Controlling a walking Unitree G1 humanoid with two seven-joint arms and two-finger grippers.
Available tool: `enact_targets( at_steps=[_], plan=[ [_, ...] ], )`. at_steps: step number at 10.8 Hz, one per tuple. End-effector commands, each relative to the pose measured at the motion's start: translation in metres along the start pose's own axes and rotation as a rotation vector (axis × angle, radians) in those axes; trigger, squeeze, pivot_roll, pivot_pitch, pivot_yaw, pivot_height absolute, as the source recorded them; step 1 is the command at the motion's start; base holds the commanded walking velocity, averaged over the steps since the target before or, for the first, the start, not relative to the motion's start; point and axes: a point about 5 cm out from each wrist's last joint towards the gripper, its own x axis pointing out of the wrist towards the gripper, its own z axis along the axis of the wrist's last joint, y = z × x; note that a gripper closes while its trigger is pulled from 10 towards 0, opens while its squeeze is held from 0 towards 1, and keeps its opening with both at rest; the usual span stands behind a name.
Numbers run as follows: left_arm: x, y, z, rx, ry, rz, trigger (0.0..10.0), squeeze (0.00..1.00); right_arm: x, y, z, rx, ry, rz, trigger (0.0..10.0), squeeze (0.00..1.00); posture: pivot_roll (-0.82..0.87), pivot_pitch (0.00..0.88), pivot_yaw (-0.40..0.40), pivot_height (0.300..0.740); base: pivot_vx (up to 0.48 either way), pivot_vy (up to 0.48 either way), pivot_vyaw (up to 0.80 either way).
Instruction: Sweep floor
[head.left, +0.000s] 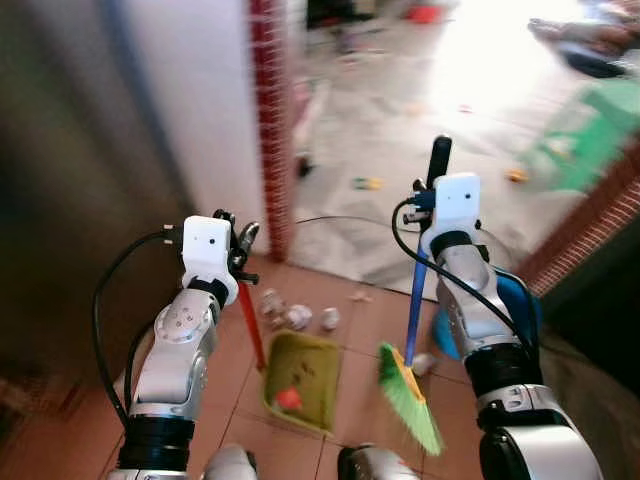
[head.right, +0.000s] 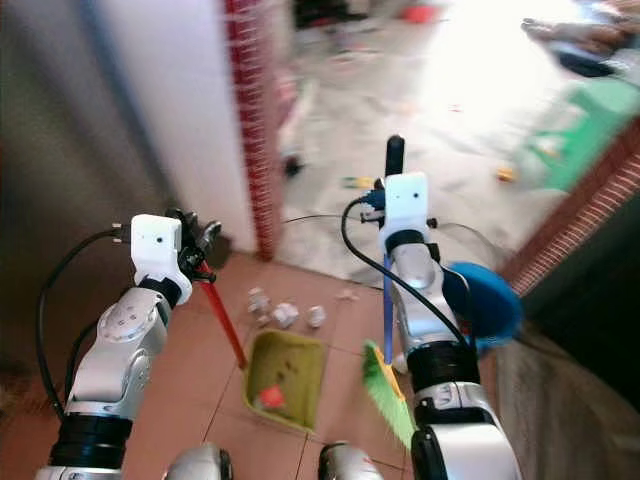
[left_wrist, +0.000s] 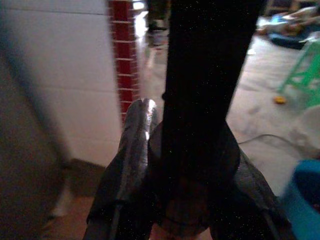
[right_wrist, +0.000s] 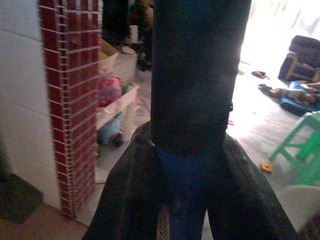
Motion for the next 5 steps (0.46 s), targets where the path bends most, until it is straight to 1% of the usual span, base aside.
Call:
enact_targets(
  at_steps=[1, 2, 3, 4, 5],
  plan=[
    [0.002, -0.004, 0.016, -0.020, -0.070, -0.029, 10.0, 0.00, 0.006, 0.000, 0.014, -0.020, -0.046, 0.026, 10.0, 0.00, -0.04, 0.000, 0.036, 0.740, 0.000, 0.000, -0.80],
    [0.003, -0.005, 0.016, -0.030, -0.068, -0.038, 10.0, 0.00, 0.003, 0.003, 0.011, -0.018, -0.040, 0.042, 10.0, 0.00, -0.05, 0.000, 0.037, 0.740, 0.000, 0.000, -0.80],
    [0.004, -0.008, 0.016, -0.069, -0.063, -0.067, 10.0, 0.00, 0.000, 0.006, 0.008, 0.026, -0.043, 0.014, 10.0, 0.00, -0.05, 0.000, 0.013, 0.740, 0.000, 0.000, -0.80],
    [0.006, -0.010, 0.022, -0.059, -0.090, -0.058, 10.0, 0.00, 0.000, -0.004, 0.006, 0.075, -0.034, -0.093, 10.0, 0.00, -0.02, 0.000, -0.021, 0.740, 0.000, 0.000, -0.80],
    [0.008, -0.006, 0.025, -0.066, -0.097, -0.013, 10.0, 0.00, -0.005, -0.012, -0.003, 0.120, 0.000, -0.201, 10.0, 0.00, -0.01, 0.000, -0.034, 0.740, 0.000, 0.000, -0.80]
  ],
)
